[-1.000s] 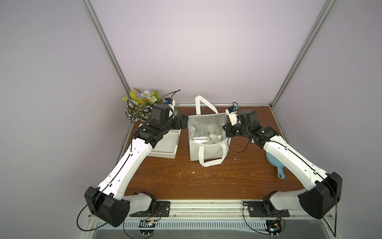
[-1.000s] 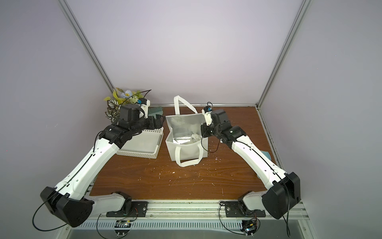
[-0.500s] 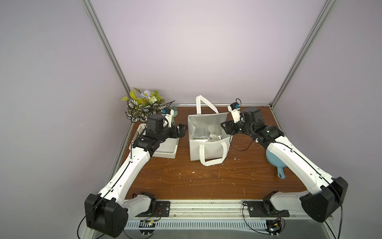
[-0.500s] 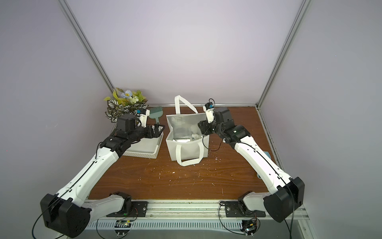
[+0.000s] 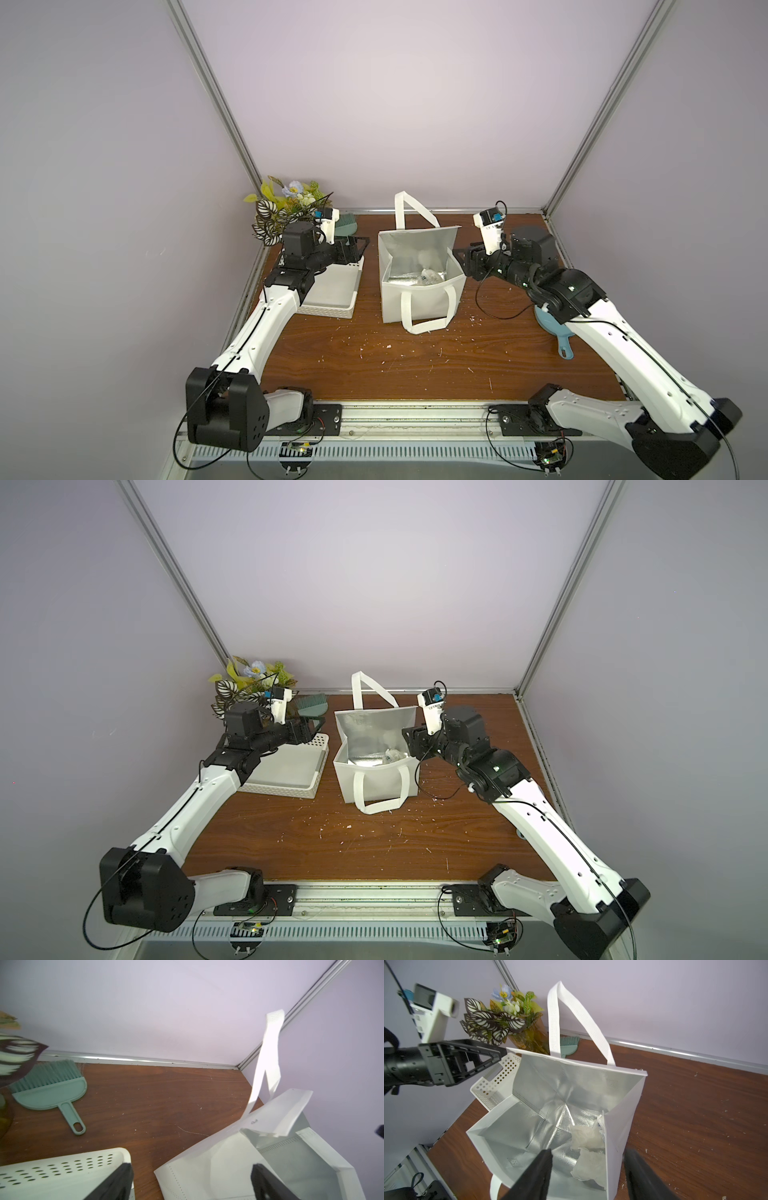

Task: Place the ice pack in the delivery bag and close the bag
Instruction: Place the delivery bag at the center of the board.

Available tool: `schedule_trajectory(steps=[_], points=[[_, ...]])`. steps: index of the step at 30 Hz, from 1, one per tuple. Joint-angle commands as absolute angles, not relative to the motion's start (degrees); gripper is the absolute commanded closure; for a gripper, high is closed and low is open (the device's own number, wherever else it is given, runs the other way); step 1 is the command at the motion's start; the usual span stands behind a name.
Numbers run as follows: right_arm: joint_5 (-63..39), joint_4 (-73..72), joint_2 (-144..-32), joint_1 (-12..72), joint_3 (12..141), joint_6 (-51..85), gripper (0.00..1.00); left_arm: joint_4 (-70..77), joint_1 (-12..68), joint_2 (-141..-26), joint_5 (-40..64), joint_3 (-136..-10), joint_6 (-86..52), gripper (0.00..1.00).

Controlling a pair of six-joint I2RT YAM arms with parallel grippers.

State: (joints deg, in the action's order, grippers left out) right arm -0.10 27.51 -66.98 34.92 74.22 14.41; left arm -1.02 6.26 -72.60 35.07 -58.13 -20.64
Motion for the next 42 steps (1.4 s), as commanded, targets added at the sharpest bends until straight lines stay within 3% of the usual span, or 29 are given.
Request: schedule_trajectory(steps=[1,13,22,28,29,33,36,42], points=[[1.03,27.14,-69.77,36.41,76.49,15.96,0.4,1.82,6.8,-72.5,41.06,-60.86,-17.86,0.16],[2.89,28.17,-74.13,38.52,78.13,15.86,0.43,-6.27,11.16,-80.44,41.9,-72.88,-10.28,0.36],[12.62,36.4,-74.38,38.5,80.08,16.92,0.39,-7.79,11.46,-83.24,41.57,-76.31,-9.68,0.35],[7.68,36.26,-75.03,38.55,76.3,16.84,0.42,-8.58,11.49,-83.23,42.94,-76.72,-9.2,0.34],[7.65,36.2,-75.31,38.49,75.68,16.95,0.45,-8.85,11.43,-83.15,42.77,-76.76,-9.01,0.34],[10.76,36.63,-75.59,37.11,75.82,15.68,0.8,-9.88,11.46,-83.4,43.24,-78.07,-9.13,0.34],[9.33,36.67,-75.63,34.15,77.34,12.47,1.0,-10.63,11.67,-83.82,43.58,-79.14,-9.48,0.34],[4.23,37.17,-77.56,27.46,81.16,3.68,1.0,-12.49,13.61,-84.83,42.99,-81.18,-9.94,0.36]])
